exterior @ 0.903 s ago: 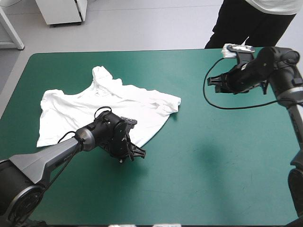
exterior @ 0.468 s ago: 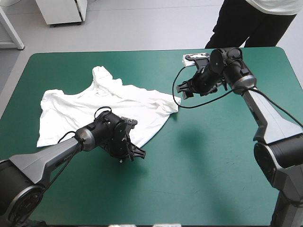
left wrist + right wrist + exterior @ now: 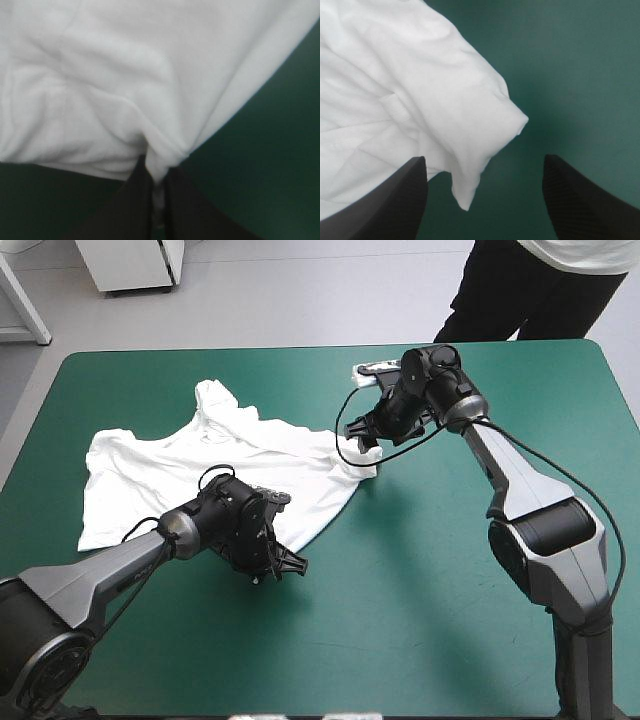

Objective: Fold the cloth

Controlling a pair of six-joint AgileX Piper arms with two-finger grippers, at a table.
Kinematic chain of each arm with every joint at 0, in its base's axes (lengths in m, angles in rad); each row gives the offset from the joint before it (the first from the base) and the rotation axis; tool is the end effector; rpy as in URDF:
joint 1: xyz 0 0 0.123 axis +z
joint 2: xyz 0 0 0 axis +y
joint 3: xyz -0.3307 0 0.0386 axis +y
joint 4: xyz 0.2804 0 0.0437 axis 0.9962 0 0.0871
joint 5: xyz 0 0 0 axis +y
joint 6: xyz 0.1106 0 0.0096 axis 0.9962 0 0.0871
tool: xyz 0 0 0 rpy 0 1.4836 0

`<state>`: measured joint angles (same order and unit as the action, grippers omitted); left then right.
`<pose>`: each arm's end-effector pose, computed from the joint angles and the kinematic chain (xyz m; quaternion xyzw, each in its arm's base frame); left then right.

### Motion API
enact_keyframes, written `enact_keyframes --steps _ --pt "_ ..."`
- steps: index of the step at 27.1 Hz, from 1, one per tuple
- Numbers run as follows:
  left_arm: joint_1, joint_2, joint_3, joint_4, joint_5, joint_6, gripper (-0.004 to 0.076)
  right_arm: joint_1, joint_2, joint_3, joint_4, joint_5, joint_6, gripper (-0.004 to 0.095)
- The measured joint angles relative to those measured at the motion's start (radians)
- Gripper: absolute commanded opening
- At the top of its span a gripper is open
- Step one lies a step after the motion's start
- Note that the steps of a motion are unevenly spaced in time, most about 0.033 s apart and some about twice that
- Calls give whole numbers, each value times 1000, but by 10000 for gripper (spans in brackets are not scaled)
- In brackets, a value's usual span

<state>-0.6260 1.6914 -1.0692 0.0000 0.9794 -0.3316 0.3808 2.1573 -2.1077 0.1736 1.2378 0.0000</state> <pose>0.2736 -0.1978 0.2079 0.1466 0.9888 -0.0130 0.0250 0.4922 0.2166 0.3049 -0.1728 0.9639 0.1189 0.1640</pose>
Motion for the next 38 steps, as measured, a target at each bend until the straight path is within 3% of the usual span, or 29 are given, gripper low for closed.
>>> enact_keyframes --steps 10,13,18,28,31,35,38 --pt "0 0 1 0 0 19 -10 11 122 -34 -8 -1 0 549" --pt "0 0 1 0 0 25 -10 11 146 -39 -10 -4 8 415" --pt "0 0 1 0 0 29 -10 11 156 -46 -7 -6 15 -16" --pt "-3 -40 7 51 -2 2 -10 12 94 -42 10 -5 10 -17" --pt "-4 -94 -19 143 78 -27 -10 12 -26 -40 10 -2 10 -17" --pt "-4 -233 -176 289 199 -37 -10 12 -189 -40 11 7 10 -17" --pt "-4 -301 -426 436 253 -28 -10 12 -344 -40 11 9 10 -16"
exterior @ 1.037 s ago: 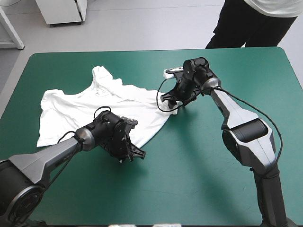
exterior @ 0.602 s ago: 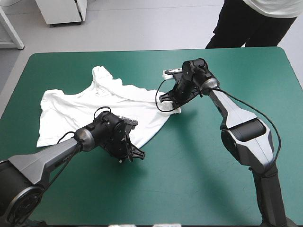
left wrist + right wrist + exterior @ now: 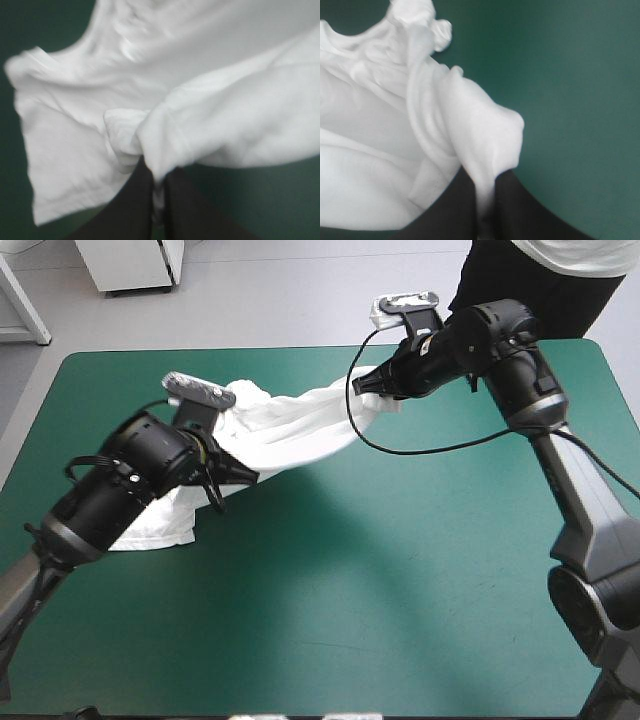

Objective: Fold the cloth

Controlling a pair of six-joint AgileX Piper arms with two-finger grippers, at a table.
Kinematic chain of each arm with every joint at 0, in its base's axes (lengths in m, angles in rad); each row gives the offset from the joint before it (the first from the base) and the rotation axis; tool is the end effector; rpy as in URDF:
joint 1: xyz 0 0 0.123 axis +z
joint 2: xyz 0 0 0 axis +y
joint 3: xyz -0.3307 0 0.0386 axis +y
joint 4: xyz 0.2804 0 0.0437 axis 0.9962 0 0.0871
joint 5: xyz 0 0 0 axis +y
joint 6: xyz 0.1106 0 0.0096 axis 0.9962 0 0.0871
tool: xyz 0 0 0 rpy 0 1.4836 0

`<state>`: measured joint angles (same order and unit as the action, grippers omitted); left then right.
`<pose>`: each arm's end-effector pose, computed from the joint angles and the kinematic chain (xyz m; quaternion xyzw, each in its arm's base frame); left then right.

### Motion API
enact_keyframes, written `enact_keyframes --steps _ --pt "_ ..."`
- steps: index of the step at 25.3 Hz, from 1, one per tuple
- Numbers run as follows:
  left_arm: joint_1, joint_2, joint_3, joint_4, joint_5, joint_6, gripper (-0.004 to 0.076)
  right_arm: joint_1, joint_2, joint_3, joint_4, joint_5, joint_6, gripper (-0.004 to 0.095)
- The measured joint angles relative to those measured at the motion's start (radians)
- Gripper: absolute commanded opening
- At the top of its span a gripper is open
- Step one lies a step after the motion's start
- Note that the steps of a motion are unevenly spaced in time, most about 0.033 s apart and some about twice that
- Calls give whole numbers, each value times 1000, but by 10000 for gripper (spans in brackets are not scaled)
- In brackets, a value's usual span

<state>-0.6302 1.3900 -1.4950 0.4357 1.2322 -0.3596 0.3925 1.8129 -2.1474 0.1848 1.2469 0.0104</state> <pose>0.2741 -0.1452 0.4419 0.1427 0.9314 0.0681 0.3277 0.4008 0.1869 0.4882 -0.1805 0.9096 0.1629 0.3369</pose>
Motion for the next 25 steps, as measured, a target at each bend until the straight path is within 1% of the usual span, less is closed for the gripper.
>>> enact_keyframes --steps 3,7,12,17,20,25 --pt "0 -13 -257 47 13 75 -10 0 -139 0 -16 1 0 -17" --pt "0 -13 -537 58 14 161 -10 0 -329 0 -63 1 -10 -17" --pt "0 -13 -712 42 14 220 -10 0 -466 -4 -79 2 -10 -16" --pt "0 -15 -848 -71 14 281 -10 0 -565 -42 -79 -4 -10 -11" --pt "0 -17 -933 -190 2 337 -10 0 -588 -163 -79 -11 -10 -11" --pt "-1 -26 -1013 -282 -35 360 -10 0 -588 -324 -73 -17 -10 -11"
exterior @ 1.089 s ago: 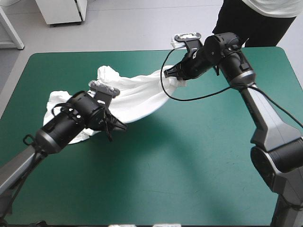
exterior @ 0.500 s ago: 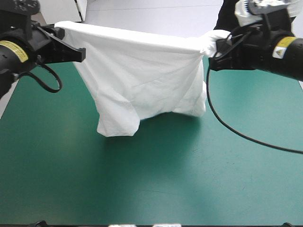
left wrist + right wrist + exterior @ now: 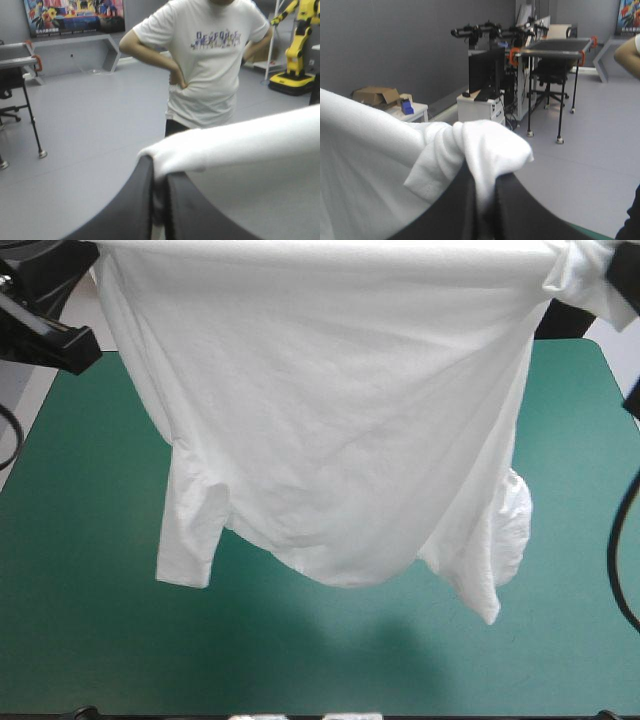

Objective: Fold the cloth

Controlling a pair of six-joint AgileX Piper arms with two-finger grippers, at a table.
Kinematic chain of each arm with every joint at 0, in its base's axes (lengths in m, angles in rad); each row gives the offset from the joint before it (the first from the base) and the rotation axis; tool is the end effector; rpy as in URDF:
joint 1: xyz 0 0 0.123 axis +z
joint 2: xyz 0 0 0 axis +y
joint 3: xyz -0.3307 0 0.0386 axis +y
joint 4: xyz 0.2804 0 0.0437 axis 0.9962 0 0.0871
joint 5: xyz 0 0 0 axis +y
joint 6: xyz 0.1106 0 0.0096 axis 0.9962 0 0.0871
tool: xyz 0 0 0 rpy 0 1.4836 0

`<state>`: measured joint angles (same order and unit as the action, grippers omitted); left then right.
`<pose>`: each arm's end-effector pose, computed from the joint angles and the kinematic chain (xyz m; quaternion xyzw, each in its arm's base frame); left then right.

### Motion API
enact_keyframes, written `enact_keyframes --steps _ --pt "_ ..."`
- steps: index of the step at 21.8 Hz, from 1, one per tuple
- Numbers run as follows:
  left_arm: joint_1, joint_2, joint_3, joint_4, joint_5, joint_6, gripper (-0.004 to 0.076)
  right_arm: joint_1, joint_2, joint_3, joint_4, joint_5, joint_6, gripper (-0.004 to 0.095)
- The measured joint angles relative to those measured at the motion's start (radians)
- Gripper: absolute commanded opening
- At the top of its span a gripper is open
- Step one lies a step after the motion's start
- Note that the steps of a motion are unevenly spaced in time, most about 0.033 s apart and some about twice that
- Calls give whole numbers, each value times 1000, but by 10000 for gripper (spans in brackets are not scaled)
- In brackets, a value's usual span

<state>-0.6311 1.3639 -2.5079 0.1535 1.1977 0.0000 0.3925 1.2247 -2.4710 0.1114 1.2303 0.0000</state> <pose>0.1352 -0.0792 0.7320 0.1848 0.6688 -0.1561 0.7030 0.0712 0.0421 0.7384 -0.1564 0.6507 0.1926 0.7177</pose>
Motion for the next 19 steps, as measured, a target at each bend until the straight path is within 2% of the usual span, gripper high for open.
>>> enact_keyframes --steps 6,10,11,14,19 --pt "-1 8 -15 -4 -25 28 -10 0 42 -22 -32 19 27 -12" --pt "-1 128 3 168 -52 29 -10 0 164 13 -153 19 31 -13" --pt "0 190 8 242 -93 16 -10 0 220 22 -204 7 31 -13" --pt "39 327 14 345 -232 -58 -10 0 347 33 -293 -136 38 -13" --pt "119 438 24 354 -402 -96 -10 0 450 36 -372 -325 75 -13"
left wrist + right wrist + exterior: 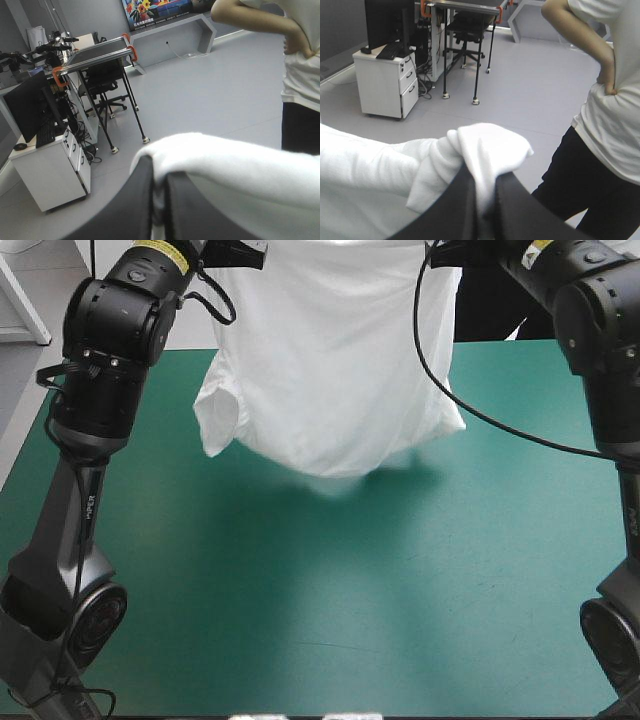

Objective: Fold the cloth

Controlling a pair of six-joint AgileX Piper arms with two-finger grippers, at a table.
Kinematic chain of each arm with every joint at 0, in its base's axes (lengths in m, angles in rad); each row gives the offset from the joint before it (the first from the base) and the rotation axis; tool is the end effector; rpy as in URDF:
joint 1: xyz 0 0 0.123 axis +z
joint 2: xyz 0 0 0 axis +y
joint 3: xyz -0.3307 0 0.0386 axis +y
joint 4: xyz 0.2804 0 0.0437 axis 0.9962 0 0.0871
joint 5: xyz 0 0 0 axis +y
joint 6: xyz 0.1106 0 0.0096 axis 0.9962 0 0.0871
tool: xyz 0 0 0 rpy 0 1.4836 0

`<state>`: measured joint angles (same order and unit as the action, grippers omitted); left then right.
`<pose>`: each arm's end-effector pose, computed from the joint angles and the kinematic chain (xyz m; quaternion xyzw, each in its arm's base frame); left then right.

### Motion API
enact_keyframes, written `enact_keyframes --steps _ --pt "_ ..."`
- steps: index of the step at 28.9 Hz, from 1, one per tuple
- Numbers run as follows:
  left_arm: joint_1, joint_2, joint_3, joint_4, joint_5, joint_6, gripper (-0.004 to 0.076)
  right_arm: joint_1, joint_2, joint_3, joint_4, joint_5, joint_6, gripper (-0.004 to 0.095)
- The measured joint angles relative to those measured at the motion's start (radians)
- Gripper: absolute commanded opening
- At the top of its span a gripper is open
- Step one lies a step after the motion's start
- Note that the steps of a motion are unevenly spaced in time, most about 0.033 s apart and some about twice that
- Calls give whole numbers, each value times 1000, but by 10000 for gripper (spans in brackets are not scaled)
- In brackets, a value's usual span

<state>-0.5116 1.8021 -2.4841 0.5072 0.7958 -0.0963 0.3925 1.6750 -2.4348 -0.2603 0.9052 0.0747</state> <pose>0.3742 -0.1659 0.6509 0.1437 0.6785 0.0373 0.7195 0.3362 0.1149 0.6681 -0.1025 0.7140 0.0318 0.6919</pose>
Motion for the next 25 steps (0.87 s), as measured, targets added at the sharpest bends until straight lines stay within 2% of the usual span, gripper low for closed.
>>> enact_keyframes --steps 1,3,6,8,15,20,25 --pt "30 22 1 -26 -60 -12 -10 -2 22 0 -21 -44 18 -13" --pt "67 33 1 -55 -117 -26 -10 -17 39 0 -16 -61 38 -13" --pt "126 53 0 -123 -145 -35 -10 -71 71 0 54 -22 55 -13" --pt "154 77 -3 -176 -114 -37 -10 -109 101 0 112 29 59 -13" --pt "183 271 0 -287 108 -38 -10 -214 272 39 323 208 34 -13" --pt "184 379 1 -355 221 -38 -10 -223 379 45 384 257 11 -13" --pt "184 446 1 -362 254 -38 -10 -223 464 45 420 279 0 -13"
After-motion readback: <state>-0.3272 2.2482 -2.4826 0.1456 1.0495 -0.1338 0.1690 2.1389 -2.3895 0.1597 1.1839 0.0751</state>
